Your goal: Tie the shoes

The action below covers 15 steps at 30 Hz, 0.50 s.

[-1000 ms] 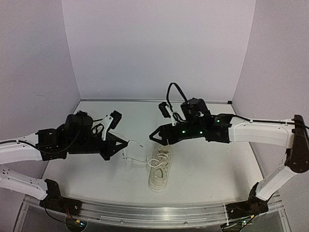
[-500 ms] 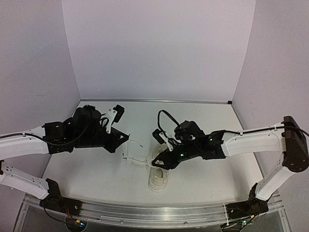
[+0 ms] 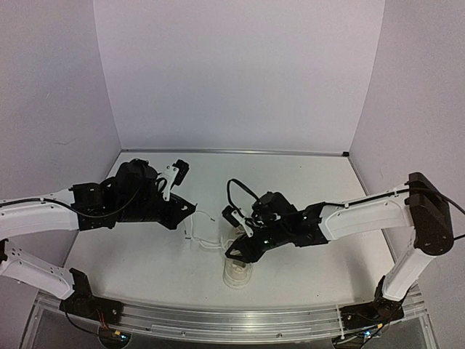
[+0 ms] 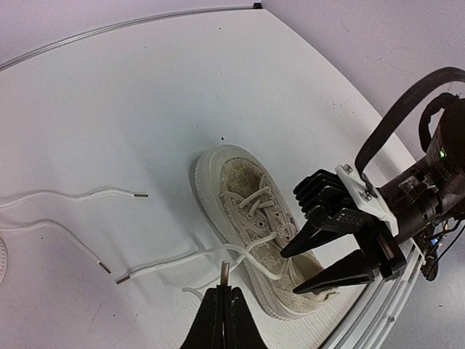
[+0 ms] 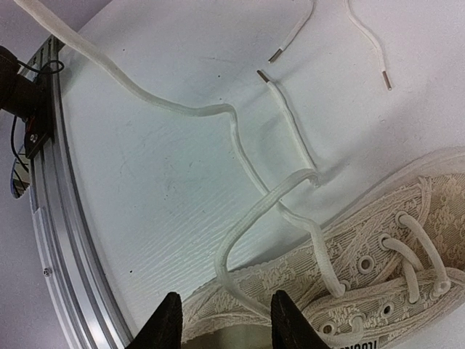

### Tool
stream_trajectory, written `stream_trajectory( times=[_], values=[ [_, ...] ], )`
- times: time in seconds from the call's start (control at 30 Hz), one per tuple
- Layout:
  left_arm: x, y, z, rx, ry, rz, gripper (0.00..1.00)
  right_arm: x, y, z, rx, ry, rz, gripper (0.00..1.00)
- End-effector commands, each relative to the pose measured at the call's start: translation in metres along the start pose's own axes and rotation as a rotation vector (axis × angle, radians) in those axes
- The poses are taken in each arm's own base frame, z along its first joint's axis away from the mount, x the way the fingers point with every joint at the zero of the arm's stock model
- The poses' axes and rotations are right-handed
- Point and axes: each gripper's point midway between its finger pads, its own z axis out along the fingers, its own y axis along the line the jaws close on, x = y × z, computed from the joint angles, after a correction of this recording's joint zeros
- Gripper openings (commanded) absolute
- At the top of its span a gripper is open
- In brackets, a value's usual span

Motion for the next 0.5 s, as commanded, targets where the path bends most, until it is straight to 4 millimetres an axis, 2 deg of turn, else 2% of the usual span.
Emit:
stream_trajectory(
  times=[0.0,0.17,0.3,0.47],
  values=[
    [-0.034,-0.011,-0.006,0.039,-0.092,-0.032,0.0,-0.017,0.003,0.005,0.011,-0.045,-0.042,0.37],
    [-0.037,-0.009,-0.004,0.036,-0.095,-0.039,0.0,-0.018,-0.002,0.003,0.045,-0.051,-0.046,0.3],
    [-0.035,-0.007,-0.001,0.03,-0.087,-0.037,0.0,-0.025,-0.004,-0.006,0.075,-0.074,-0.051,0.17],
    [-0.032,-0.003,0.006,0.011,-0.079,0.006,0.0,-0.038,-0.004,-0.026,0.106,-0.125,-0.067,0.0]
  ],
)
